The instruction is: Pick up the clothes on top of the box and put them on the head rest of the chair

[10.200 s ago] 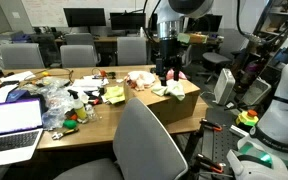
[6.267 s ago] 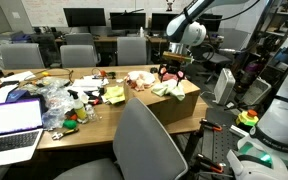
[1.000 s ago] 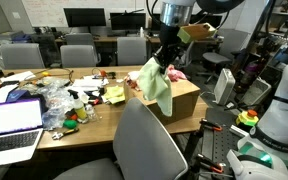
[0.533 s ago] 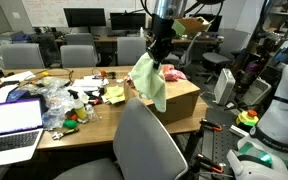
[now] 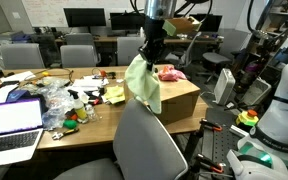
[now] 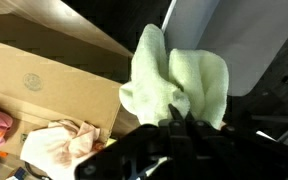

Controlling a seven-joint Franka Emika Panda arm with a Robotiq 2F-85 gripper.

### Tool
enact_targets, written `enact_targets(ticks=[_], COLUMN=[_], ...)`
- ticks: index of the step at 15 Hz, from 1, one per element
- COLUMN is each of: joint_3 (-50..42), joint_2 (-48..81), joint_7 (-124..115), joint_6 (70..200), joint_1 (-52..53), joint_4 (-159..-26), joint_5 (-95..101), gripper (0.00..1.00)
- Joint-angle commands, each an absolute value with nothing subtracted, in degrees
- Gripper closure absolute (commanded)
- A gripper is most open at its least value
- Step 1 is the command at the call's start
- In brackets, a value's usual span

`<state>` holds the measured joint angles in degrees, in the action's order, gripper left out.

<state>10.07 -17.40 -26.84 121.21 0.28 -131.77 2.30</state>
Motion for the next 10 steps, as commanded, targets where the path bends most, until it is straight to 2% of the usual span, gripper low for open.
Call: enact_targets(ticks=[1, 4, 6, 10], joint_3=[10.3, 10.3, 10.2, 9.9], joint_2=[-15.8, -15.6, -15.5, -15.6], joint_7=[-26.3, -26.1, -26.2, -25.8], joint_6=[118.9, 118.4, 118.0, 117.3], joint_1=[1.2, 1.4, 1.4, 1.4], joint_4=[-128.8, -128.6, -128.6, -128.6], joint_5=[3.5, 3.6, 3.6, 3.2], gripper=[0.99, 0.99, 0.7, 0.41])
